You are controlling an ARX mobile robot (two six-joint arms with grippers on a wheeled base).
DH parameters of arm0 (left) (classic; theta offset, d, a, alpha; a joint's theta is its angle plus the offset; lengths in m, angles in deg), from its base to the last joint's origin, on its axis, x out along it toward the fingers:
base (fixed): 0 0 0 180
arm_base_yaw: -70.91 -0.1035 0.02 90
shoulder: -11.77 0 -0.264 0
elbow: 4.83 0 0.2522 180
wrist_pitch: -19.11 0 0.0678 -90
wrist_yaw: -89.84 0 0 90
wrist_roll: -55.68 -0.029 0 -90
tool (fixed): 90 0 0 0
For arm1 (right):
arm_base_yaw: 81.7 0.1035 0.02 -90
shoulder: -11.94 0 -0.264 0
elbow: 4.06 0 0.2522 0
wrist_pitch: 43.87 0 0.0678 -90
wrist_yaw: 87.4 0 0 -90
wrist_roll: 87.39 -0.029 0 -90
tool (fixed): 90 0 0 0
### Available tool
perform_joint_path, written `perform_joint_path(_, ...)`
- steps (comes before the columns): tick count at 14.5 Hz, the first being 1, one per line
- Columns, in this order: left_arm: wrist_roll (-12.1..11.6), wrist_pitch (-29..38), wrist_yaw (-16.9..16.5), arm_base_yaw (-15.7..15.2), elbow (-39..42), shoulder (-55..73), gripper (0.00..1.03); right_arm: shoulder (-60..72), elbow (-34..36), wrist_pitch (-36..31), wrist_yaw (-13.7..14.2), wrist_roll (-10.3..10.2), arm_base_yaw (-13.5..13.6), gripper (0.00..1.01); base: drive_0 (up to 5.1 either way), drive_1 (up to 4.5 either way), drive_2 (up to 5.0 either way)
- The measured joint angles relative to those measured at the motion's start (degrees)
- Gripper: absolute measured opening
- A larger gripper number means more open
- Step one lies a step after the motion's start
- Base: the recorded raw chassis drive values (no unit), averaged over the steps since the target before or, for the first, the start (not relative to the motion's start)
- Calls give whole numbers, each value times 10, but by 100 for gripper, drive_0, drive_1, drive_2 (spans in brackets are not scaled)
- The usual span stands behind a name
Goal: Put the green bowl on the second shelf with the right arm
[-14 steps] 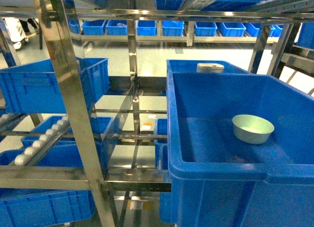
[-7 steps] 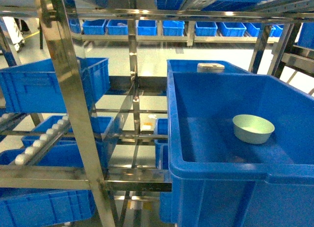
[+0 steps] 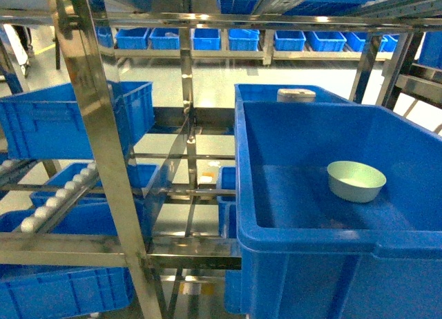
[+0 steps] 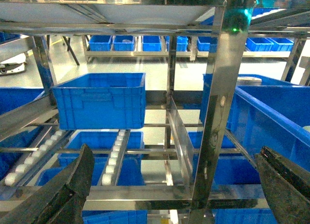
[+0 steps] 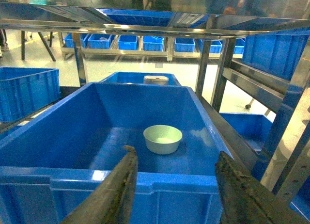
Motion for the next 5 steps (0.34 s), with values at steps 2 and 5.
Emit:
perform_joint_path(2, 0, 0, 0, 0, 0, 0, 98, 0, 0, 0, 0, 0, 0, 73, 0, 0, 0)
perform_joint_path(5, 0, 0, 0, 0, 0, 0, 98, 0, 0, 0, 0, 0, 0, 98, 0, 0, 0)
